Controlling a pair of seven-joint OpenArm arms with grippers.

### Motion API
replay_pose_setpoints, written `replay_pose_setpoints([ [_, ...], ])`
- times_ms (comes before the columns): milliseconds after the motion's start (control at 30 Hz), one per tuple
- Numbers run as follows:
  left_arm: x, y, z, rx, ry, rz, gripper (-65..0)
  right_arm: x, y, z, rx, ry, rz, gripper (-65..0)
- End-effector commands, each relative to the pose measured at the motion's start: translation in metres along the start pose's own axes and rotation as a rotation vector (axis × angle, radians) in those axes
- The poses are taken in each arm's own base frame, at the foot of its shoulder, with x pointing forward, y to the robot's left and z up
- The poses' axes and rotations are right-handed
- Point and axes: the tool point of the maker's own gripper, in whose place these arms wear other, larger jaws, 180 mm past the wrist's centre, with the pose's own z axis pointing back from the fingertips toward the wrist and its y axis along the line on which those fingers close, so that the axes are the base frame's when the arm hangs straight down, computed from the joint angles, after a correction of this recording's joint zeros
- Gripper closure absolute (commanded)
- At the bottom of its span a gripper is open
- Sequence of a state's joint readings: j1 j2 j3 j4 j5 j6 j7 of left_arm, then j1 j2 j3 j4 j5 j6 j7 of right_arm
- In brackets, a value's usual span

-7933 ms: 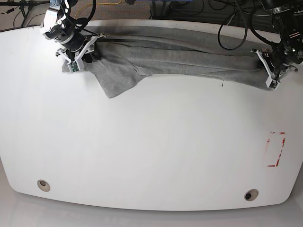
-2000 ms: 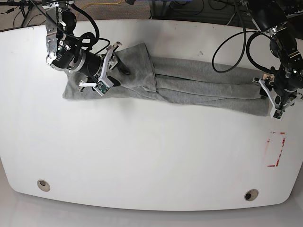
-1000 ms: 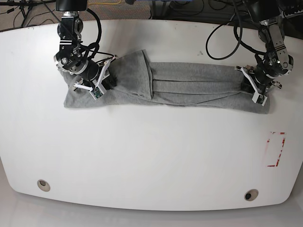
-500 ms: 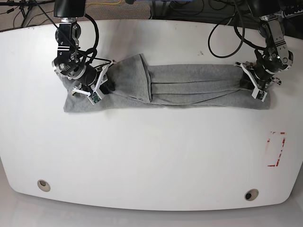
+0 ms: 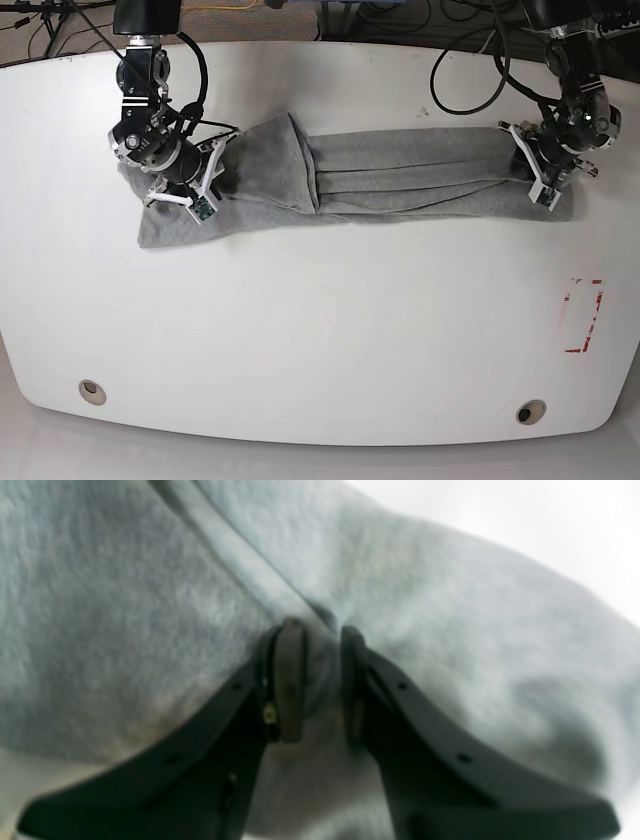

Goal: Fold the T-shirt properly
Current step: 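Press and smooth the folded shirt strip with both grippers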

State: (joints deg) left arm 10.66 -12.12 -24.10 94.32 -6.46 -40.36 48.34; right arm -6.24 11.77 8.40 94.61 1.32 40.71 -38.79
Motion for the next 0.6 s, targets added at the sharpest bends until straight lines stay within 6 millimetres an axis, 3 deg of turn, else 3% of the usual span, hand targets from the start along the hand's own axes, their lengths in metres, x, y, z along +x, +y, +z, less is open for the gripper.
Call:
replay_pose_setpoints([
  [0, 0.023, 0.013, 0.014, 0.050, -0.060, -0.037, -16.0, 0.025, -0.015, 0.014, -0.056, -0.047, 0.039, -12.4],
  [333, 0.044, 0.019, 0.042, 0.128, -0.053, -0.115, -16.0, 0.046, -0.018, 0.037, -0.115, -0.044, 0.109, -12.4],
  [567, 0.041, 0.019, 0.043, 0.132, -0.033, -0.116, -16.0, 0.050, -0.009, 0.040, -0.112, -0.057, 0.103, -12.4],
])
